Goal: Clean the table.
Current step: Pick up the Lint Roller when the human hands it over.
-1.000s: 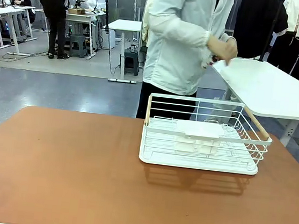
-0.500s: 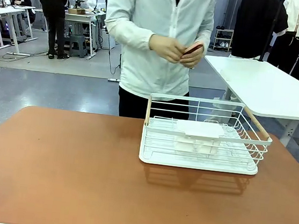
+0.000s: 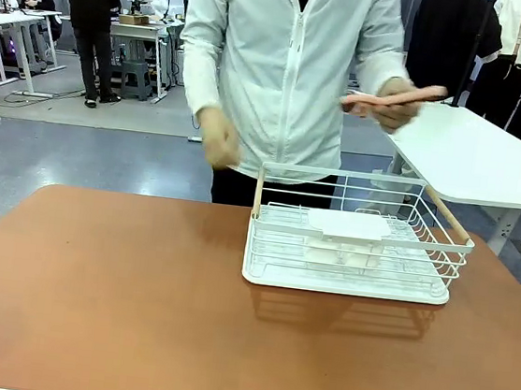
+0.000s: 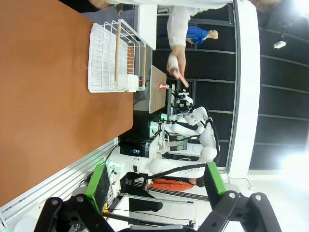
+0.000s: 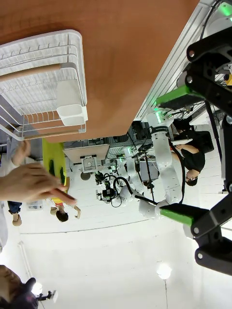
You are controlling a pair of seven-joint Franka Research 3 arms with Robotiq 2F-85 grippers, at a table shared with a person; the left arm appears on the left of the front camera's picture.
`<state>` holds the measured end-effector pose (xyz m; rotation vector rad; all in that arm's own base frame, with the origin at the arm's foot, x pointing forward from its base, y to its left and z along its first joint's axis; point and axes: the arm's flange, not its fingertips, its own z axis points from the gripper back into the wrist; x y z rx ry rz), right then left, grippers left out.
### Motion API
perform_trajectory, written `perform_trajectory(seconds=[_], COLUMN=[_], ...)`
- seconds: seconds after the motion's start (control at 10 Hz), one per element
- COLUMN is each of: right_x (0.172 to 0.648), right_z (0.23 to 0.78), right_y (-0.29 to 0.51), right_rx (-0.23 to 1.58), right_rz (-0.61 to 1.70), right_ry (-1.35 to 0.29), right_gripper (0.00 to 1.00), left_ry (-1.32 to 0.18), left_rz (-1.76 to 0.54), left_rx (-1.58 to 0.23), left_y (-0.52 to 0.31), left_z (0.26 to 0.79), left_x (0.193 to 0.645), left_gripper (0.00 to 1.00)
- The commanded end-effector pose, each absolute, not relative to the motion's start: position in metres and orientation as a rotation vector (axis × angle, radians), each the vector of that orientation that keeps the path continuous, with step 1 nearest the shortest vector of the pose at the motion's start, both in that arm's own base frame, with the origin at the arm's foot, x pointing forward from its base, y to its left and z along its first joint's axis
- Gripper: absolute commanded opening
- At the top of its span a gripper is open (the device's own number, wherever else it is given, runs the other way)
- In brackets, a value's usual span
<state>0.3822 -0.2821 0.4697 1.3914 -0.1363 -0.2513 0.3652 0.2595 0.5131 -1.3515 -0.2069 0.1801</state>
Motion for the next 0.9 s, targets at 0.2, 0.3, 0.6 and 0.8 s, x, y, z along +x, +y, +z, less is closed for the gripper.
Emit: perform_trajectory(seconds=[0.2,0.3,0.6,0.8], right_x=[0.3806,0.3806,0.3806,0.3806], right_z=[0.4712,0.4712,0.4712,0.4712], right_y=[-0.2820,-0.2820,-0.2820,-0.2820], right_rx=[1.390,1.390,1.390,1.390], right_rz=[-0.254,-0.254,-0.254,-0.254], right_ry=[-0.142,-0.142,-0.142,-0.142], right_gripper=[1.00,1.00,1.00,1.00], left_ry=[-0.210,-0.210,-0.210,-0.210], left_rz=[0.182,0.182,0.182,0.182], left_rx=[-1.355,-1.355,-1.355,-1.355], left_y=[0.2604,0.2604,0.2604,0.2604], left_z=[0.5153,0.5153,0.5153,0.5153], left_x=[0.3633,0.3633,0.3633,0.3633], left_gripper=[1.00,1.00,1.00,1.00])
